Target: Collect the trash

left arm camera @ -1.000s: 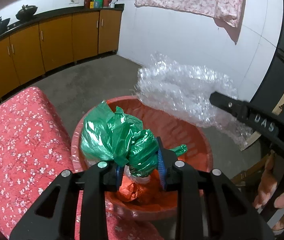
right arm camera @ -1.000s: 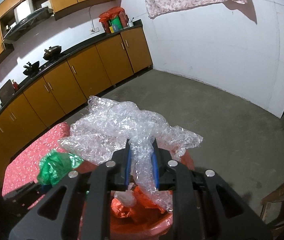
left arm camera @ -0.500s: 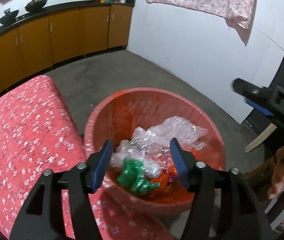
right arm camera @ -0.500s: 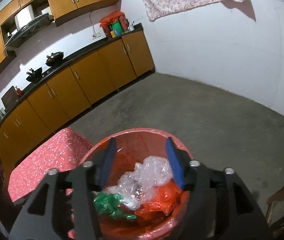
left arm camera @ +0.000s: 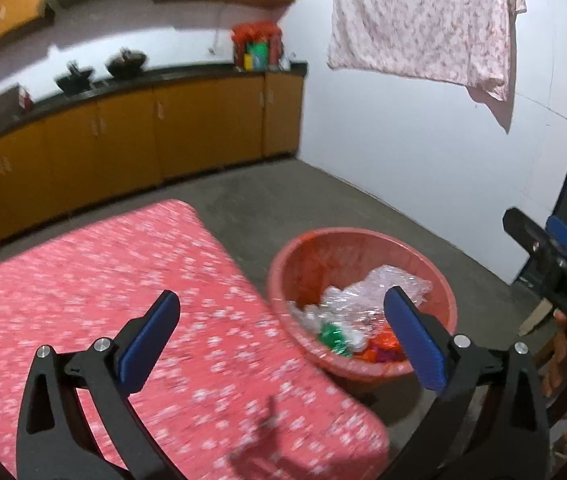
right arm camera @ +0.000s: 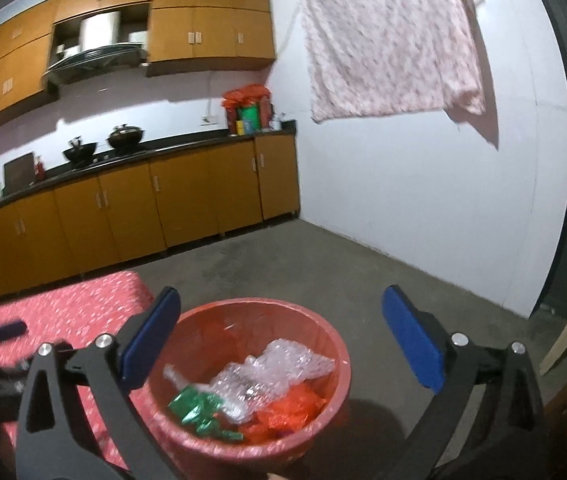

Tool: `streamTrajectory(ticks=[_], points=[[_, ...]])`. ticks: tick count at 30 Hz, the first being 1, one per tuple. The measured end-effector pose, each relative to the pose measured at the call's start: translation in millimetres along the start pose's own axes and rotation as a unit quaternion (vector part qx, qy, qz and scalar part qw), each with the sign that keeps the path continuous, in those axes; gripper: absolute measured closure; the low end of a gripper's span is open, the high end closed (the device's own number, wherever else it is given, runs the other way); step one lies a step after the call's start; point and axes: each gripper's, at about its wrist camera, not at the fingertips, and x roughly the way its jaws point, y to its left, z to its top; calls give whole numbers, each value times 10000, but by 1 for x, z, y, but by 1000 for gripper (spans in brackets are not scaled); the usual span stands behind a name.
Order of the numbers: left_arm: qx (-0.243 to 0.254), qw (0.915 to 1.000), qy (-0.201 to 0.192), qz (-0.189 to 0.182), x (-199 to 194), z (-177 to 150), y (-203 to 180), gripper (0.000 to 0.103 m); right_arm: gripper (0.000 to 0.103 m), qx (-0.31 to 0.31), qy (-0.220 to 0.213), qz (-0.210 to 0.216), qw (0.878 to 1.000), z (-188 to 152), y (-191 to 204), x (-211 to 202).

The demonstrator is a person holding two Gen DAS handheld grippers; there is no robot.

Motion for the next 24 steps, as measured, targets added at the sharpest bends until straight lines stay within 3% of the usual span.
streamTrajectory(ticks=[5, 10, 15, 24], points=[[74, 9967, -367, 719, -49, -17, 13, 2, 4, -332, -66, 24, 9994, -7, 26, -41], [-195, 9932, -438, 1064, -80, -32, 27, 2, 4, -501, 32, 368, 9981, -17, 46, -75], [-398, 9915, -450, 1158, -102, -52, 38, 2, 4, -373, 213, 737, 9964, -26, 53, -98], [-517, 9870, -500, 1435, -134, -78, 48, 2, 4, -600, 246, 746, 9951, -45, 69, -130]])
